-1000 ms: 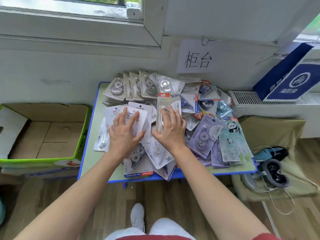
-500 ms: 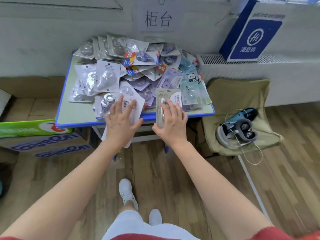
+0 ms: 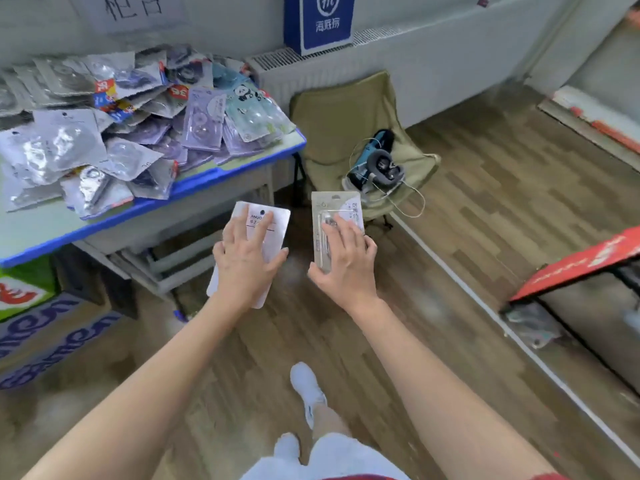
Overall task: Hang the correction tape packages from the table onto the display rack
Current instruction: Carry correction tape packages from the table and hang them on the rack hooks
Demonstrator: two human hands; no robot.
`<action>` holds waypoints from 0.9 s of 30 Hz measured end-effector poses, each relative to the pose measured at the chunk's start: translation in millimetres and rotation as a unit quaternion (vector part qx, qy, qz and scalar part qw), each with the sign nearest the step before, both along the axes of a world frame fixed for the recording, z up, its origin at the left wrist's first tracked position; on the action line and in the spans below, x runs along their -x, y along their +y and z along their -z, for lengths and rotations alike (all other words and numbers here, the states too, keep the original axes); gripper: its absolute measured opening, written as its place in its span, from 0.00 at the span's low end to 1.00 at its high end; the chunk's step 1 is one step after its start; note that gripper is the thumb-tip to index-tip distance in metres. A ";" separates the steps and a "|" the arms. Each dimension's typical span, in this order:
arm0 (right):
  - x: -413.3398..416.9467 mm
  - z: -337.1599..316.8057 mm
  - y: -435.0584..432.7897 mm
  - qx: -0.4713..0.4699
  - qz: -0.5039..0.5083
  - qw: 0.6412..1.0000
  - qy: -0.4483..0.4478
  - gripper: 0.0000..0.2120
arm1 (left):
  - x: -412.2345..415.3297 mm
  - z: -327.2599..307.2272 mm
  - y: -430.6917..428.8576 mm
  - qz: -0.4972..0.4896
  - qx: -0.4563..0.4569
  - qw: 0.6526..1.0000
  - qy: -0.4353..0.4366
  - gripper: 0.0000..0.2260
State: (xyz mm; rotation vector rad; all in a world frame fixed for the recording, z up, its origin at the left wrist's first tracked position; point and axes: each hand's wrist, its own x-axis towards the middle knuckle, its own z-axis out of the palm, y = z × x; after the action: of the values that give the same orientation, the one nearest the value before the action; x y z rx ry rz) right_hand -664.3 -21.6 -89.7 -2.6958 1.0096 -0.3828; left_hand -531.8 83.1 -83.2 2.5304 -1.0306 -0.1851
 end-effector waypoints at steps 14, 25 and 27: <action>293.1 -1.6 22.0 -0.002 0.272 0.961 -0.051 0.33 | 254.3 -1.0 -61.6 0.252 0.024 0.967 -0.018 0.28; 557.3 -14.4 -17.0 0.026 0.368 0.926 -0.084 0.32 | 520.1 -20.6 -137.1 0.333 0.070 0.940 -0.010 0.27; 595.6 -24.6 -30.5 0.043 0.386 0.916 -0.098 0.32 | 557.1 -30.0 -151.2 0.345 0.082 0.935 -0.008 0.27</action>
State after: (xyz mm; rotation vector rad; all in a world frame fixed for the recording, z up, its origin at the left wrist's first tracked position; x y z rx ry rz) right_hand -1259.9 -52.1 -65.2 -2.1386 1.9922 -0.8245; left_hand -1088.9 -68.1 -53.2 1.9296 -1.8211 -0.2546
